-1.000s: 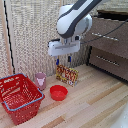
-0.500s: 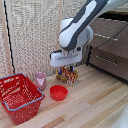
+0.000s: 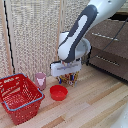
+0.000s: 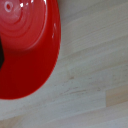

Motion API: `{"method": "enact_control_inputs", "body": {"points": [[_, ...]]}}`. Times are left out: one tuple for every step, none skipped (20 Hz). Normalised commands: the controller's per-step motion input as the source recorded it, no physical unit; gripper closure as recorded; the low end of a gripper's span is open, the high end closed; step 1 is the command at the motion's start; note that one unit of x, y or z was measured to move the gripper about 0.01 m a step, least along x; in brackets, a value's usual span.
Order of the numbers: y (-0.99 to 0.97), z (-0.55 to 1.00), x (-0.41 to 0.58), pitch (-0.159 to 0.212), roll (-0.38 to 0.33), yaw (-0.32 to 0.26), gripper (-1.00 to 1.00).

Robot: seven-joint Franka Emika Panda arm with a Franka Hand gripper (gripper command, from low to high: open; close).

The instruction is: Transport the gripper mindfully toward the orange-red bowl and clasp it to elevate with ease. Ensure your robot's arm aligns efficiently with the top drawer's opening. Carefully slide the orange-red bowl into the designated spot with precision. After confirmation, withdraw the gripper gently. Close the drawer smoothly by transitioning the gripper to its handle.

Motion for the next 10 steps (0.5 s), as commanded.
{"method": "enact_control_inputs", "body": {"points": [[0.0,-0.43,-0.089,0.0,-0.068,0.013,-1.0],[0.0,-0.43,-0.089,0.0,-0.07,0.011,-1.0],[0.0,-0.43,-0.089,0.0,-0.065,0.017,-1.0],[0.0,-0.46,-0.066,-0.006,-0.056,0.025,-1.0],[0.0,-0.45,-0.071,-0.011,-0.043,0.034,-1.0],[0.0,-0.46,-0.057,-0.024,-0.028,0.048,-1.0],[0.0,-0.45,-0.051,-0.028,-0.03,0.06,-1.0],[0.0,-0.44,-0.029,-0.035,-0.017,0.078,-1.0],[0.0,-0.42,-0.006,-0.019,-0.008,0.088,-1.0],[0.0,-0.34,-0.006,0.0,0.0,0.092,-1.0]]}}
